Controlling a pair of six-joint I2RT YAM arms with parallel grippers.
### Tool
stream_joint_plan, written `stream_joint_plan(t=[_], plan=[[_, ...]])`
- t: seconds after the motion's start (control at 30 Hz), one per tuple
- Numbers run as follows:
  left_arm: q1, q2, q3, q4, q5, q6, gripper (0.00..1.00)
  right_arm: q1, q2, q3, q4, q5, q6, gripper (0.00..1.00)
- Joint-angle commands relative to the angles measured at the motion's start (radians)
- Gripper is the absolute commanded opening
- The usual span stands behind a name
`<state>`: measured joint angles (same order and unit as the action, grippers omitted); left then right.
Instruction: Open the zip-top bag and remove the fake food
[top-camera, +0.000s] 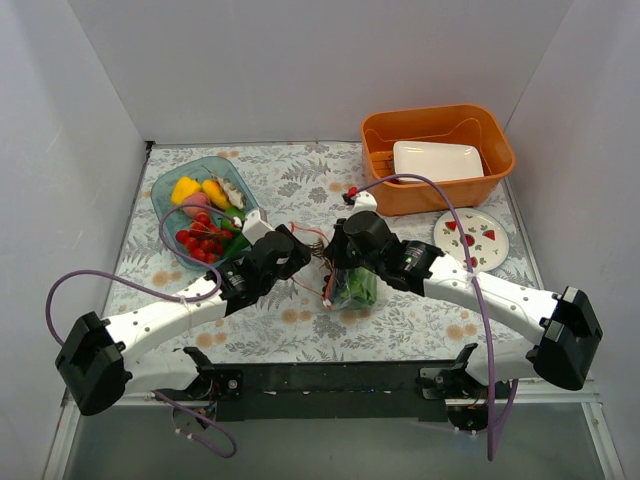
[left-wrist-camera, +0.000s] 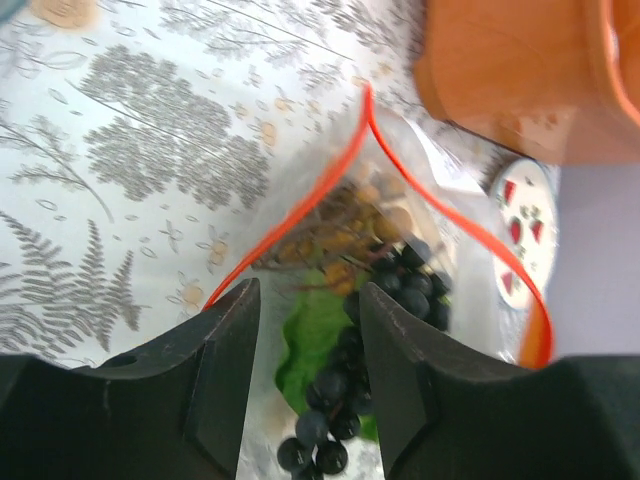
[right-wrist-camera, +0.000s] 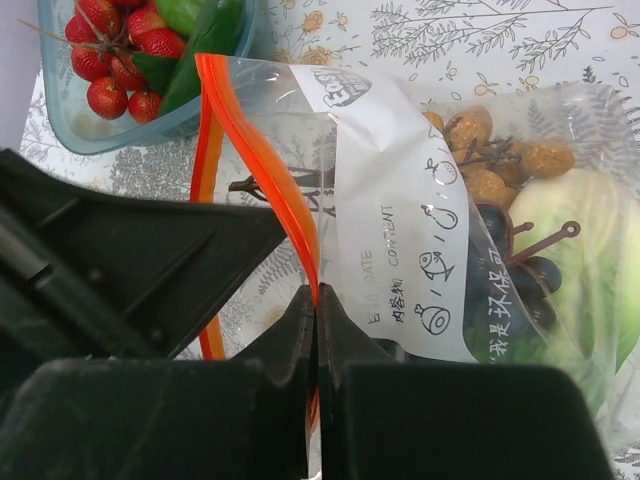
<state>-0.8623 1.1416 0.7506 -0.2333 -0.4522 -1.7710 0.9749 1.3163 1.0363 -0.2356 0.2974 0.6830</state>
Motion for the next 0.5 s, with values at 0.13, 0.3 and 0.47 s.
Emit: stream_joint_plan(t=[0.13, 0.3, 0.47], plan=[[0.045, 0.089, 0.035, 0.015, -0.15, -0.03, 0.44, 0.011, -0.015, 0.022, 0.05, 0.017, 0.018, 0.01], [0.057, 0.136, 0.032, 0.1, -0.137, 0.019, 0.42, 0.016, -0.032, 0.007, 0.047, 0.026, 0.016, 0.01], [0.057, 0.148, 0.023, 0.198, -0.076, 0.07, 0.32, 0.015, -0.037, -0.015, 0.042, 0.046, 0.016, 0.01]])
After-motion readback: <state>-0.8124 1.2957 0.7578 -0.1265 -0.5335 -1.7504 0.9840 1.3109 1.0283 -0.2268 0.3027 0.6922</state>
